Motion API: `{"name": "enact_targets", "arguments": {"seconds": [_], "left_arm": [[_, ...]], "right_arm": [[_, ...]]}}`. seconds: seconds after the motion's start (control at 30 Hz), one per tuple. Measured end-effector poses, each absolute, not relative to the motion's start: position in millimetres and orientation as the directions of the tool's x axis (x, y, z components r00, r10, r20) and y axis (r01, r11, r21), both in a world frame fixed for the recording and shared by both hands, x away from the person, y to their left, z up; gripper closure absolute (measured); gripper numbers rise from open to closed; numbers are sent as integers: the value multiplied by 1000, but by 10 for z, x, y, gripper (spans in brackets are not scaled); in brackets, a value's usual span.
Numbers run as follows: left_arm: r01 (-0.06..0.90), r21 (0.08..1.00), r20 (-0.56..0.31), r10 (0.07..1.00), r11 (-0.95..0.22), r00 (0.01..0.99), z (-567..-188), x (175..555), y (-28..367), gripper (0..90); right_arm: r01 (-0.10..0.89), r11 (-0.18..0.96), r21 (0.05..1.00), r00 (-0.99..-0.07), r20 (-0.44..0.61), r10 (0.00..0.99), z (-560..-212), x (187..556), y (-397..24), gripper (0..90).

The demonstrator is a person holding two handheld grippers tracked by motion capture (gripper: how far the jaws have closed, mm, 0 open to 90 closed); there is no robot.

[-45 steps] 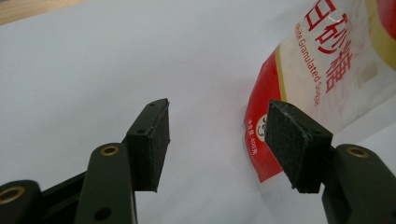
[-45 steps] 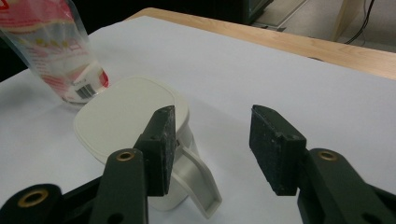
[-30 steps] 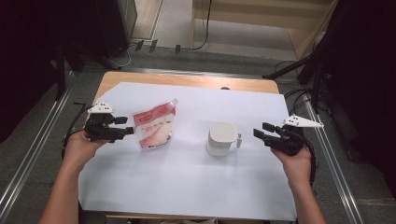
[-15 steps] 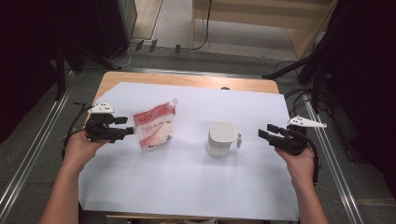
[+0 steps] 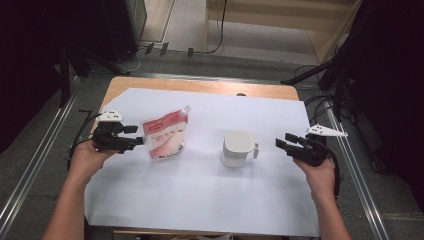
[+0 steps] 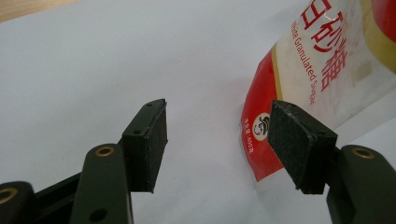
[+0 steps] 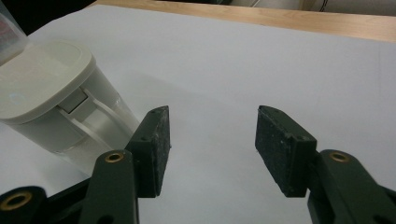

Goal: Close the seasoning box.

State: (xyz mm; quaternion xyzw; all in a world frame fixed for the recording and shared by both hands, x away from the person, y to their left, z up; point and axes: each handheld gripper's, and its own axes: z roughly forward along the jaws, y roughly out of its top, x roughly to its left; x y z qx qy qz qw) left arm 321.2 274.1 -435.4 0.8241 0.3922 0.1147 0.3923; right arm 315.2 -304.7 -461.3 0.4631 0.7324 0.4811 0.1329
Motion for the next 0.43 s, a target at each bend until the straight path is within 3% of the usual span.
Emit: {"name": "enact_targets", "arguments": {"seconds": [0.43], "left_arm": [[554,736,-119,731,-389,672,-4371,3213,2716,389]], "right_arm": [[551,109,827,-532,248,809,-4616,3134,-3040,454]]}}
